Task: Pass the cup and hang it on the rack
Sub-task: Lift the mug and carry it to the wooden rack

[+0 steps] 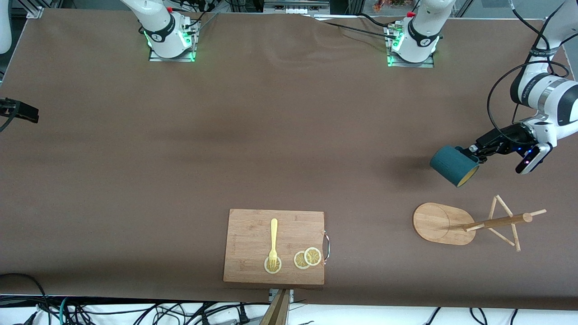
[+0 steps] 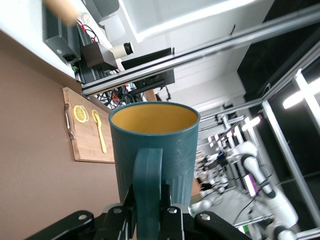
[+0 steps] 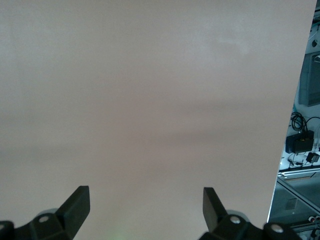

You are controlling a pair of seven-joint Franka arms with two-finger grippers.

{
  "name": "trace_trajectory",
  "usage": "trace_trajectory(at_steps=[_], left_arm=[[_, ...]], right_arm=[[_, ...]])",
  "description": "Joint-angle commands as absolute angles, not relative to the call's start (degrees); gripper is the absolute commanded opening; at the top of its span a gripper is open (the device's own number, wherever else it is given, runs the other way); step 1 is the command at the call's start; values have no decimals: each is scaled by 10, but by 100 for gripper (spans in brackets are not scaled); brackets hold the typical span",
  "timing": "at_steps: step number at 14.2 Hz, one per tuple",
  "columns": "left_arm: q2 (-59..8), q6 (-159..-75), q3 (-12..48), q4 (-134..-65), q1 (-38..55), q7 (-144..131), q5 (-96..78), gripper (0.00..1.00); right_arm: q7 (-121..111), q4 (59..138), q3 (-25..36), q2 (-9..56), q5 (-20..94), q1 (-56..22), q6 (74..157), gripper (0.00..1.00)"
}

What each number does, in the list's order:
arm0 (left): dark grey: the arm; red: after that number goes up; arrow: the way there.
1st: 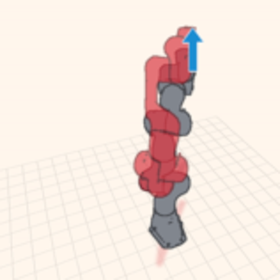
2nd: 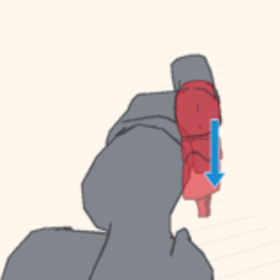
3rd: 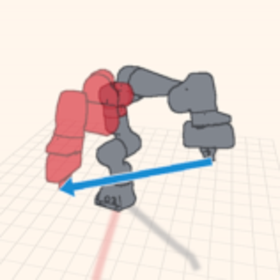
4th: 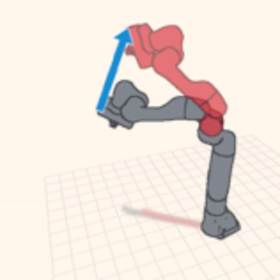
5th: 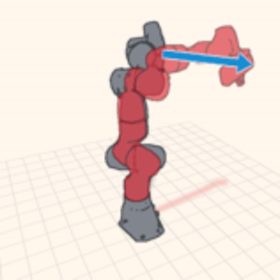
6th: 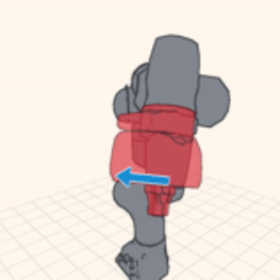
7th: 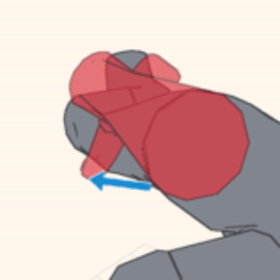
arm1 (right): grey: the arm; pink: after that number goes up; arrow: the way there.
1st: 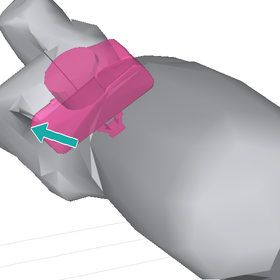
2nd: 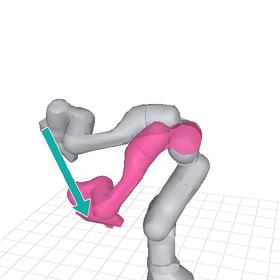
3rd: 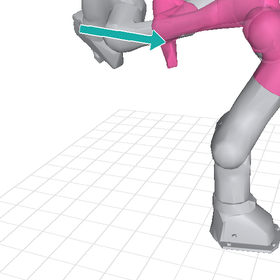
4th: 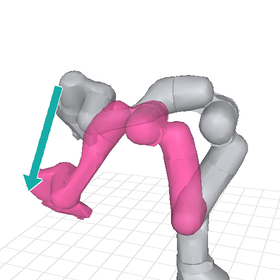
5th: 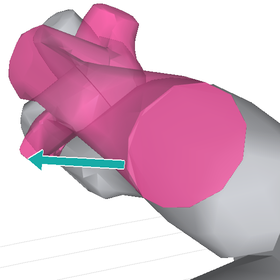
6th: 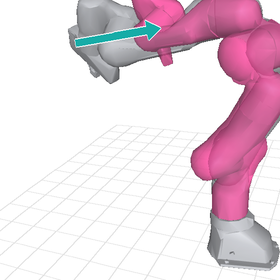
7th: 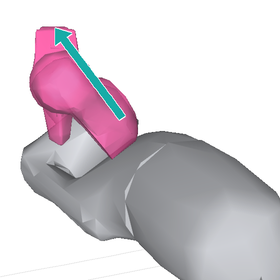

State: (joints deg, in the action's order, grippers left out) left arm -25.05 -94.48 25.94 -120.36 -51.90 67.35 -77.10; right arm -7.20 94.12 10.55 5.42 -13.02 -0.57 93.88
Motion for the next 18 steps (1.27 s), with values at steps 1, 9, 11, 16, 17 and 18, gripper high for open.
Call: trace_trajectory(at_steps=[1,9,11,16,17,18], left_arm=[[-268,-927,265,-1173,-540,574,-759,0],[-371,-927,263,-1035,-542,382,-750,0],[-388,-928,263,-1014,-542,370,-737,0],[-416,-928,264,-960,-541,278,-735,0],[-424,-928,264,-955,-541,279,-735,0],[-431,-928,264,-955,-541,279,-735,0]], right_arm=[[-80,934,107,56,-141,-8,940,100],[-68,933,110,55,-41,-6,933,100],[-68,933,107,52,-30,-8,933,100],[-27,932,67,49,-18,-11,933,100],[-26,932,67,49,-24,-12,933,100],[-27,932,68,49,-24,-12,933,100]])
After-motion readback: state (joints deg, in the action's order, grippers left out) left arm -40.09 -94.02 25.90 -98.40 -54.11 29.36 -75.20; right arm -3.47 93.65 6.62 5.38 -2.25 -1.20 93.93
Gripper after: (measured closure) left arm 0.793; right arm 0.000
